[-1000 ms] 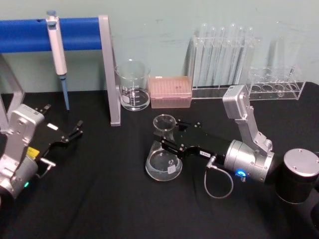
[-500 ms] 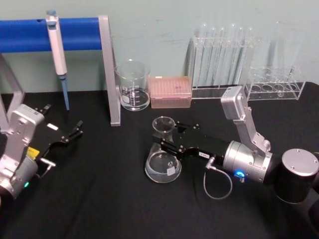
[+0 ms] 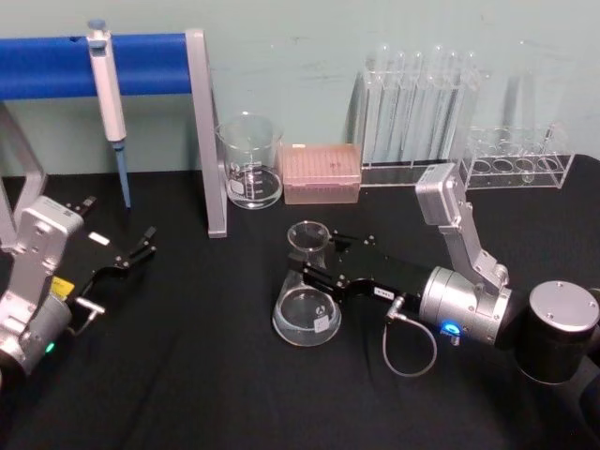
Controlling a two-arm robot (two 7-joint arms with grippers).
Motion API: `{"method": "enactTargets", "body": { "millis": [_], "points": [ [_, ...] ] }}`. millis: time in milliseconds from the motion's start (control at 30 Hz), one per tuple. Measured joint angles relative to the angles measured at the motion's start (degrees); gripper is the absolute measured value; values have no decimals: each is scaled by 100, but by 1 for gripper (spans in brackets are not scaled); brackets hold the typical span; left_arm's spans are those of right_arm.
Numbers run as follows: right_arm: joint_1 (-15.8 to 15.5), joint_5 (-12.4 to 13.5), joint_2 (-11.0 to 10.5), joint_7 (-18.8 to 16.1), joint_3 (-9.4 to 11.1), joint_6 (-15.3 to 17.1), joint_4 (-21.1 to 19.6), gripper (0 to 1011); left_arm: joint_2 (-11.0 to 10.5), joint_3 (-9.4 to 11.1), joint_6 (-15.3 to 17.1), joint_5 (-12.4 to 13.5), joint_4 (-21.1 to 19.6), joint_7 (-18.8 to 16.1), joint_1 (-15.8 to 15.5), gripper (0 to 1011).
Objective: Grasp the erlenmeyer flask with one hand, shake it three times, then place it back.
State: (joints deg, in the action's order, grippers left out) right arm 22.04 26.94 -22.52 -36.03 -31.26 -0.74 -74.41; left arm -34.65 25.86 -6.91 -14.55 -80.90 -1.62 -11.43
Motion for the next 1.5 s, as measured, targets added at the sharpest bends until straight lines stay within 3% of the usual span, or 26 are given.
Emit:
{"method": "enactTargets", "body": {
  "millis": [1500],
  "points": [
    [-9,8,3,30,-1,53,5,456,0,0,0,0,0,0,0,1001]
  ]
}}
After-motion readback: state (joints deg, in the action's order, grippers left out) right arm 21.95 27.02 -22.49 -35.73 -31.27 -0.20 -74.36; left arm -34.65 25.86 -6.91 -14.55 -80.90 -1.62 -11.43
